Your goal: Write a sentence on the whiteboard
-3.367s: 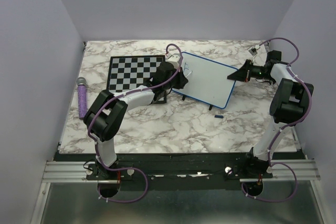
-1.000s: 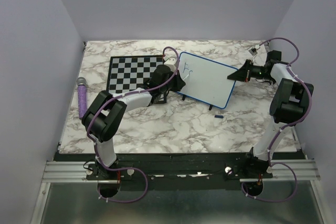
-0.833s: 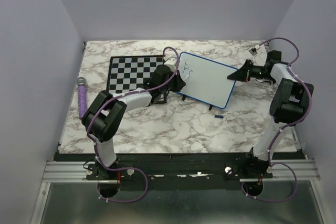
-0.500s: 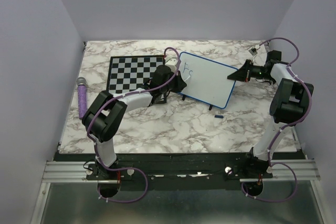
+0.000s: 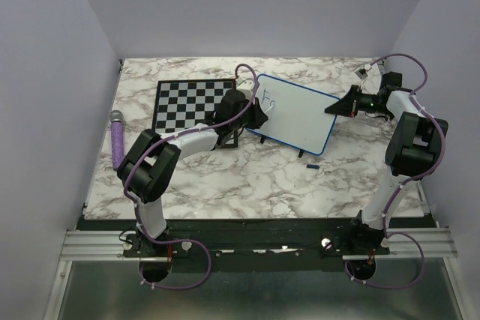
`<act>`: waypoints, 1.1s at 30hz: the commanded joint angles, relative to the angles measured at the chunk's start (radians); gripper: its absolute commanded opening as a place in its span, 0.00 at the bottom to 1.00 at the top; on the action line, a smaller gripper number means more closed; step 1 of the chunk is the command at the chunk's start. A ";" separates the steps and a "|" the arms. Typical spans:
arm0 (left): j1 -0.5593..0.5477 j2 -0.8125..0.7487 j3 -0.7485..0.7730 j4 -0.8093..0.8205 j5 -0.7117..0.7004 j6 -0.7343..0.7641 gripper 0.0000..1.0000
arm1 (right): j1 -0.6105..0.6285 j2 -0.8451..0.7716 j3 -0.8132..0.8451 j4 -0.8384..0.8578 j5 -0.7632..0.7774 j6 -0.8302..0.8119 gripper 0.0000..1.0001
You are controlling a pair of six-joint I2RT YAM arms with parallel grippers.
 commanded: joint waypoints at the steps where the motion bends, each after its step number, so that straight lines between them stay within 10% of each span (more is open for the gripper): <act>1: -0.004 0.011 0.041 -0.020 -0.017 -0.004 0.00 | -0.005 0.008 0.027 0.020 0.038 -0.052 0.01; 33: 0.013 0.034 0.080 -0.070 -0.052 -0.010 0.00 | -0.005 0.008 0.030 0.016 0.037 -0.053 0.01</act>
